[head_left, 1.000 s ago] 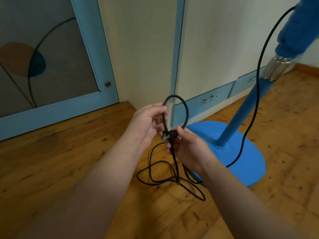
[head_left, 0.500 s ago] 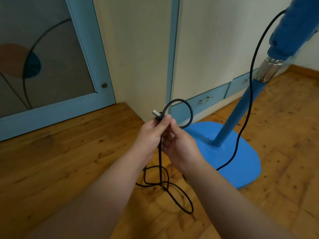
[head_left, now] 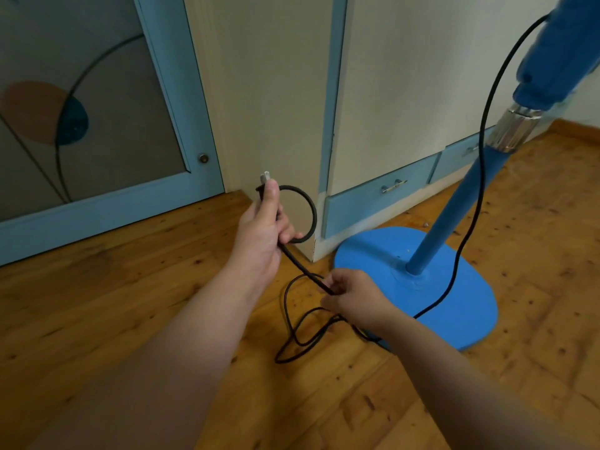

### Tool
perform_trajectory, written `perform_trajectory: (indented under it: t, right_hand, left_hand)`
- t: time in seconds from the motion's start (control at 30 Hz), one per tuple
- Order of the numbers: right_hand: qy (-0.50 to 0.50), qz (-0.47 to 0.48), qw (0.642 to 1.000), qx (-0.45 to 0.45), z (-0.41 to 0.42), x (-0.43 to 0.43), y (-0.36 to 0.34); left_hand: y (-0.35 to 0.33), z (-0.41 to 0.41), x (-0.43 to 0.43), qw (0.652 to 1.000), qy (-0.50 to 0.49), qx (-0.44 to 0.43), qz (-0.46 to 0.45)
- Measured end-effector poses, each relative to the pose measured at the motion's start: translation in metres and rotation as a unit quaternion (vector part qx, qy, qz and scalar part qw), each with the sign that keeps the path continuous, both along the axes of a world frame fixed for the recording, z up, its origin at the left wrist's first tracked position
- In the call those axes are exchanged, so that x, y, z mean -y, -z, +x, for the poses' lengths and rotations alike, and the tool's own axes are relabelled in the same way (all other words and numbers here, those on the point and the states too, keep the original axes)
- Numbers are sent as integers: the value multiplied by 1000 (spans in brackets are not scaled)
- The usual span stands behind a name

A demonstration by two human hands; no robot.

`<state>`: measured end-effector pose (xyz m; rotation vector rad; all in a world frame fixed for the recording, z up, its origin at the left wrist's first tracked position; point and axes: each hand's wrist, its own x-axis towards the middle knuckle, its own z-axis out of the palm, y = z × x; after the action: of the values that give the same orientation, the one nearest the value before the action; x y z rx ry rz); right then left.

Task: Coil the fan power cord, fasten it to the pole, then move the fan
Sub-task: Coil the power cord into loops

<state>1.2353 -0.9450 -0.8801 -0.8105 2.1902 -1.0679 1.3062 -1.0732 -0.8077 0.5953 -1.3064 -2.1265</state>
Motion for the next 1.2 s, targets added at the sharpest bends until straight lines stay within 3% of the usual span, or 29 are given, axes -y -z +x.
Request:
perform_trajectory:
  t: [0.17,0.27,0.33,0.4,0.47,0.5,0.57,0.63,0.7,0.83,1.03,1.2]
  right_hand:
    - [70,-30,987,-138,-2,2,-9]
    - [131,-16,962,-238,-1,4,-11]
    - [182,12,956,-229,-2,5,-12]
    - [244,-47,968,-16,-2,8,-18]
    - [282,-179,907,254,0,13,-25]
    - [294,-223,865,339,-1,14,-28]
    - [315,-300,783,445,-5,16,-31]
    - [322,-335,739,488,-11,17,-31]
    - [309,-331,752,478,-12,18,-32]
    - [220,-312,828,412,-10,20,-37]
    - [99,-338,851,389,-6,17,-50]
    - [66,-320,901,285,3,20,-48]
  left_hand:
    - [-3,2,1,999,-4,26,24]
    - [-6,2,3,997,9,50,54]
    - [-7,3,6,995,31,61,78]
    - [-7,4,7,992,52,63,98]
    - [-6,5,8,990,62,63,111]
    - [-5,5,8,989,66,64,112]
    - [-3,6,9,989,77,67,112]
    - [0,6,10,987,92,67,115]
    - [1,6,10,984,117,70,119]
    - [2,6,10,972,174,103,119]
    - [5,5,11,956,222,162,100]
    - [6,4,9,951,236,192,60]
